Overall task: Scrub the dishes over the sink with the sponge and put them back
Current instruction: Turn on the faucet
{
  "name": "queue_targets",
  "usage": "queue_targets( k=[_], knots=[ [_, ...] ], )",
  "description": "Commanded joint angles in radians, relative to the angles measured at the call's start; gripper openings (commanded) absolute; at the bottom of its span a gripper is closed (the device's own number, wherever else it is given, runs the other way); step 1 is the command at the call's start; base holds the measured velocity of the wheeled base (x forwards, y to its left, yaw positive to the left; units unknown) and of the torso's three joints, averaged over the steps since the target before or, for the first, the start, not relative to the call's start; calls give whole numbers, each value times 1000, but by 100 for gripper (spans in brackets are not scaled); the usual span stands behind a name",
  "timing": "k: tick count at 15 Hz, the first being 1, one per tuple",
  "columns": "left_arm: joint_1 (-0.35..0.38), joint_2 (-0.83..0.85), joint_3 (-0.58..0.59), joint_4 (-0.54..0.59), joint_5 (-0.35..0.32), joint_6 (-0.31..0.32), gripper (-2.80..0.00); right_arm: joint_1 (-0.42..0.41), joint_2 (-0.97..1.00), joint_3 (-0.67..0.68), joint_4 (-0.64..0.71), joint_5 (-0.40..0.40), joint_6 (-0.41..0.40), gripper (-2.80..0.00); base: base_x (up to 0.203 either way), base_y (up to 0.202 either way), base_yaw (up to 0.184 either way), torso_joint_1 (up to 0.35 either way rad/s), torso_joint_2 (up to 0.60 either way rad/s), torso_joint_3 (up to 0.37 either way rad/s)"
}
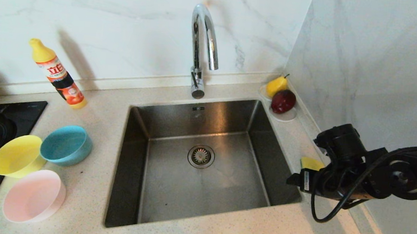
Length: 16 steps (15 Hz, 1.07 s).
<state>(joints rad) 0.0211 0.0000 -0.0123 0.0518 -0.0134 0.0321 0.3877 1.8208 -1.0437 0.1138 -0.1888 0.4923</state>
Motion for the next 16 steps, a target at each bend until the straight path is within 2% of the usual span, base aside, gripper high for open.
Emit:
queue_targets(
  k=[1, 16],
  knots=[
    [0, 2, 0, 0, 0, 0, -280, -1, 20, -13, 3, 0, 5, 0, 0, 0, 0, 0, 0, 0],
    [0, 2, 0, 0, 0, 0, -280, -18, 45, -59, 9, -1, -15, 0, 0, 0, 0, 0, 0, 0]
  ],
)
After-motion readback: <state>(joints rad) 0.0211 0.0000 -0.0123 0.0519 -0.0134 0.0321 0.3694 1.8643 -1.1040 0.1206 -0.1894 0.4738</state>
